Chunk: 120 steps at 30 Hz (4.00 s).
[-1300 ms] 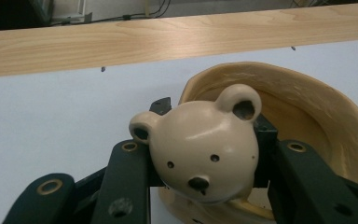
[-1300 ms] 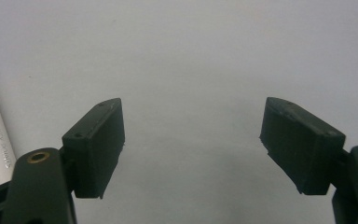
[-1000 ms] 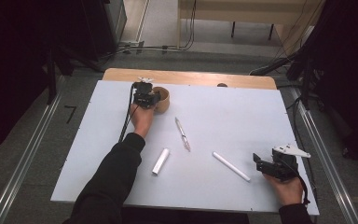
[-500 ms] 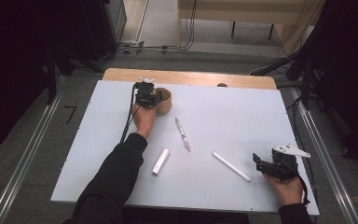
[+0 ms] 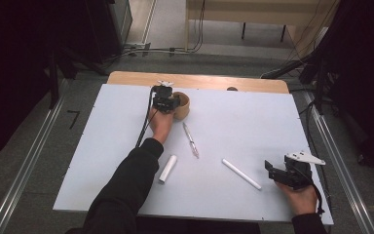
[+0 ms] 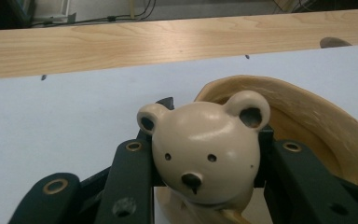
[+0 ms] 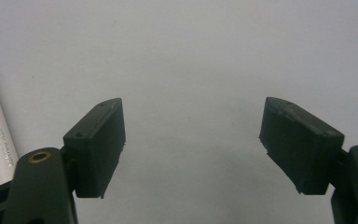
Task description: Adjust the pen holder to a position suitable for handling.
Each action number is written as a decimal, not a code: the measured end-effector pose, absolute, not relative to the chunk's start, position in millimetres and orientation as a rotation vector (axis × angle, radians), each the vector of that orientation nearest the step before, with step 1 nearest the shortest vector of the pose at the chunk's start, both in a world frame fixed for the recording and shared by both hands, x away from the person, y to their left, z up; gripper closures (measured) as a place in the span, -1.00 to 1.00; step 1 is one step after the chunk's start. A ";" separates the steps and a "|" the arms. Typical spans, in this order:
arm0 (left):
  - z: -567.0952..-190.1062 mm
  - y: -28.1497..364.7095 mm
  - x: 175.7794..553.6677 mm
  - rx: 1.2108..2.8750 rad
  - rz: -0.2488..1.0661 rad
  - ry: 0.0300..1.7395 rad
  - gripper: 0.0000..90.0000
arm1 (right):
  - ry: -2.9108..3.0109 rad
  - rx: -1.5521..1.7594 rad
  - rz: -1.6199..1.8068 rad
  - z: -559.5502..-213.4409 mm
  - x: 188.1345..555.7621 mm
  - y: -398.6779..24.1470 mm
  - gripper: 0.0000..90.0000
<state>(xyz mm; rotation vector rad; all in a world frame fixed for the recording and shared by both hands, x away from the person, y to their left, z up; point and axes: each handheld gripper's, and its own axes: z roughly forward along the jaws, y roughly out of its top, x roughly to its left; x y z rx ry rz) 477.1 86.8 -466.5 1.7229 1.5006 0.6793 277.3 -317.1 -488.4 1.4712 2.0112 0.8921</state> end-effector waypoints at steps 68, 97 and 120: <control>-468.8 -44.3 419.0 1.880 0.535 1.229 0.43 | 2.024 1.467 0.893 -487.7 276.9 -314.2 -0.53; -458.9 -23.1 405.5 1.854 0.459 1.205 -0.21 | 2.028 1.461 0.888 -488.5 277.0 -312.9 -0.53; -444.8 38.4 345.3 1.823 0.452 1.155 -0.52 | 2.036 1.429 0.901 -487.7 276.4 -306.3 -0.53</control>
